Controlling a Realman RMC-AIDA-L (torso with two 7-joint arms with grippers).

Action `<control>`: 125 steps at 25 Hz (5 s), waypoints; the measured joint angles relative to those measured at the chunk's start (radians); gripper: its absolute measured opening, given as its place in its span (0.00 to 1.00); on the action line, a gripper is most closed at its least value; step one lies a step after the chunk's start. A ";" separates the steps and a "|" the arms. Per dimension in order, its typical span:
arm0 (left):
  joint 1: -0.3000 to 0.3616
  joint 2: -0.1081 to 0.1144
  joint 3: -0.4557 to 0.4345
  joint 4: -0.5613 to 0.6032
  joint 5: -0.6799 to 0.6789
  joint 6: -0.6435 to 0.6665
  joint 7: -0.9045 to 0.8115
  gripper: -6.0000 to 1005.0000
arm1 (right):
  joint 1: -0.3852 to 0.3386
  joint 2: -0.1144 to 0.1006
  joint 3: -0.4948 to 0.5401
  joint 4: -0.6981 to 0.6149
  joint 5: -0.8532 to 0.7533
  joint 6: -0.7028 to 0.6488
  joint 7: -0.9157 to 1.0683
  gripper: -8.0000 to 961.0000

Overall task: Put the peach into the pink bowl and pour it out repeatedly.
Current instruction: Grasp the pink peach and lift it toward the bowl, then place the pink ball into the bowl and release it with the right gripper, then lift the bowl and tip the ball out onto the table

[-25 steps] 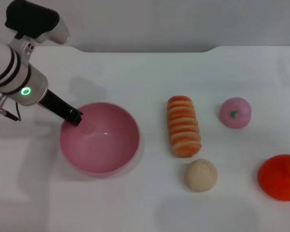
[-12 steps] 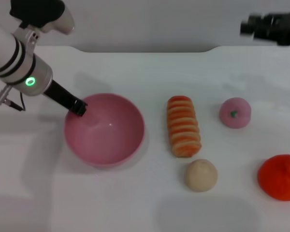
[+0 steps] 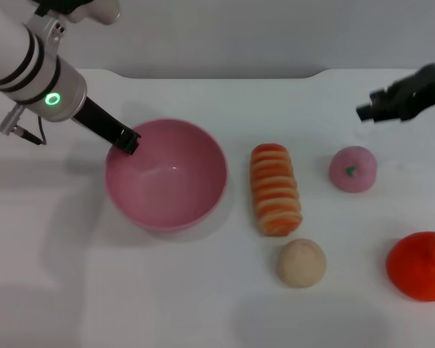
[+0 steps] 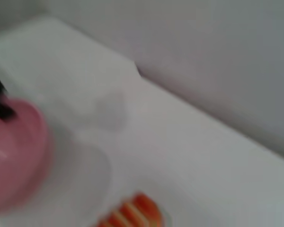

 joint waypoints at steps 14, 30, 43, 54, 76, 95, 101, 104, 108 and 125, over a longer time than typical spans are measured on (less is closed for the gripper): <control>-0.030 -0.005 0.004 -0.004 -0.007 0.002 0.001 0.05 | 0.031 0.129 -0.026 0.081 -0.290 0.176 0.030 0.42; -0.025 -0.008 0.026 -0.009 -0.008 0.008 -0.006 0.05 | 0.023 0.139 -0.044 0.183 -0.287 0.307 0.022 0.33; -0.021 -0.008 0.026 -0.009 -0.010 0.020 -0.004 0.05 | -0.093 0.142 -0.057 -0.218 -0.102 0.142 0.037 0.04; -0.035 -0.009 0.032 -0.003 -0.041 0.019 -0.007 0.05 | -0.167 0.146 -0.262 -0.606 0.234 0.000 0.029 0.06; -0.044 -0.011 0.034 -0.009 -0.073 -0.030 -0.003 0.05 | -0.125 0.142 -0.576 -0.465 0.239 0.192 -0.054 0.25; 0.116 -0.011 0.246 0.013 -0.599 -0.707 0.401 0.05 | -0.419 0.135 -0.033 -0.195 1.047 0.195 -0.517 0.45; 0.193 -0.013 0.420 0.005 -0.933 -0.976 0.672 0.05 | -0.456 0.138 0.074 -0.147 1.139 0.165 -0.616 0.45; 0.214 -0.014 0.507 0.005 -1.077 -1.059 0.821 0.05 | -0.462 0.135 0.103 -0.043 1.274 0.153 -0.725 0.45; 0.220 -0.016 0.543 0.004 -1.134 -1.089 0.888 0.05 | -0.462 0.133 0.112 0.005 1.331 0.138 -0.793 0.45; 0.231 -0.020 0.825 0.071 -1.224 -1.348 1.296 0.05 | -0.460 0.137 0.122 0.023 1.340 0.127 -0.800 0.44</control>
